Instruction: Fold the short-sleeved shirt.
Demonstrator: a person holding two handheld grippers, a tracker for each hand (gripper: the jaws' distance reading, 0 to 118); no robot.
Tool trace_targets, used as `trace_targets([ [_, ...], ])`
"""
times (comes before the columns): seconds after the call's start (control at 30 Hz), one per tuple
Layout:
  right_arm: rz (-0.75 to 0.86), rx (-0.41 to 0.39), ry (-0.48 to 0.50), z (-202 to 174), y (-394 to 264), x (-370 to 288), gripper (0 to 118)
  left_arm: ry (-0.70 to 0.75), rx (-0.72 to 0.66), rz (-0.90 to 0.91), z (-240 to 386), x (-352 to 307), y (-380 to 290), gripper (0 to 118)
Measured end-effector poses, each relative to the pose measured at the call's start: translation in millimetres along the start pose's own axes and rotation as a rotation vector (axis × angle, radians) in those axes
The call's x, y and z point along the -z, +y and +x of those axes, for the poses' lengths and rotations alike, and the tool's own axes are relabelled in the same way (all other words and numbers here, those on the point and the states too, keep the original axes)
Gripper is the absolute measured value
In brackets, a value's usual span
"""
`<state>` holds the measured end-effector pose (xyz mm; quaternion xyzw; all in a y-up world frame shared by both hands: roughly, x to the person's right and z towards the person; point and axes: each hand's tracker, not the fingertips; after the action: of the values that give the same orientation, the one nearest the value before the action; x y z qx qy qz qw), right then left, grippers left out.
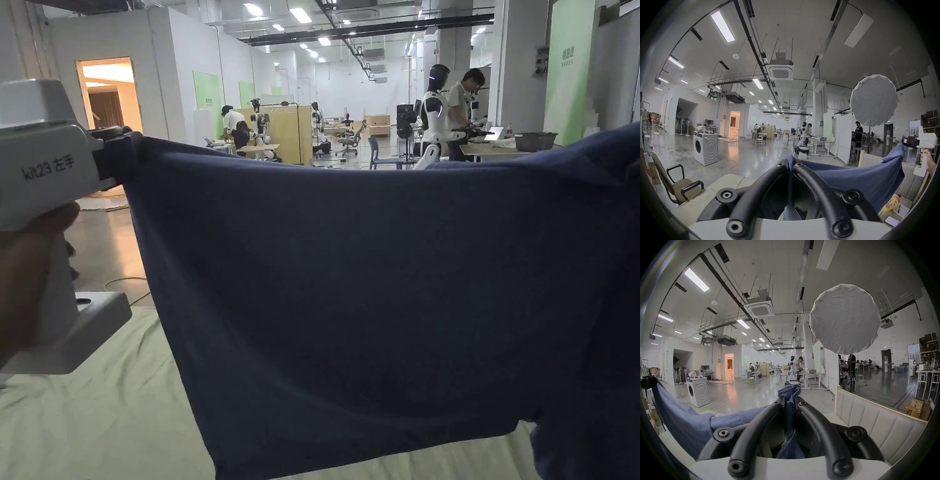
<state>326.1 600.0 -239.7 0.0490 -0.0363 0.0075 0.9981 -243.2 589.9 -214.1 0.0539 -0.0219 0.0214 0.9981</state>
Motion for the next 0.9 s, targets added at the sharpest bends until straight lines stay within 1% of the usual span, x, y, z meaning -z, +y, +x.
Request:
trace_targets([
  [0.03,-0.006,0.0,-0.003,-1,-2,4,10,0.006,-0.009,-0.013,-1,6,-2,4],
  [0.1,-0.027,-0.091,-0.04,-7,-6,17,10,0.005,-0.015,-0.018,-1,18,-8,4],
  [0.13,-0.034,-0.108,-0.046,-9,-8,22,10,0.011,-0.017,-0.027,-1,24,-9,4],
  [0.23,-0.041,-0.098,-0.043,-15,-11,44,10,0.022,0.002,-0.044,4,43,-14,4],
  [0.4,-0.037,-0.099,-0.077,-27,-17,89,10,0.068,0.021,-0.076,15,91,-27,4],
  [0.5,-0.029,-0.082,-0.045,-29,-27,109,10,0.083,0.03,-0.084,19,117,-36,4],
  [0.6,-0.04,-0.084,-0.037,-32,-32,132,10,0.09,0.036,-0.101,18,140,-41,4],
  [0.67,-0.048,-0.094,-0.043,-36,-35,151,10,0.121,0.048,-0.121,20,160,-44,4],
  [0.8,-0.066,-0.106,-0.055,-46,-49,187,10,0.149,0.055,-0.106,24,185,-53,4],
  [0.83,-0.077,-0.135,-0.07,-50,-53,188,10,0.16,0.076,-0.09,25,190,-59,4],
  [0.87,-0.078,-0.137,-0.069,-51,-59,195,10,0.164,0.128,-0.09,27,195,-64,4],
  [0.9,-0.085,-0.136,-0.076,-52,-64,201,10,0.154,0.142,-0.076,30,199,-70,4],
])
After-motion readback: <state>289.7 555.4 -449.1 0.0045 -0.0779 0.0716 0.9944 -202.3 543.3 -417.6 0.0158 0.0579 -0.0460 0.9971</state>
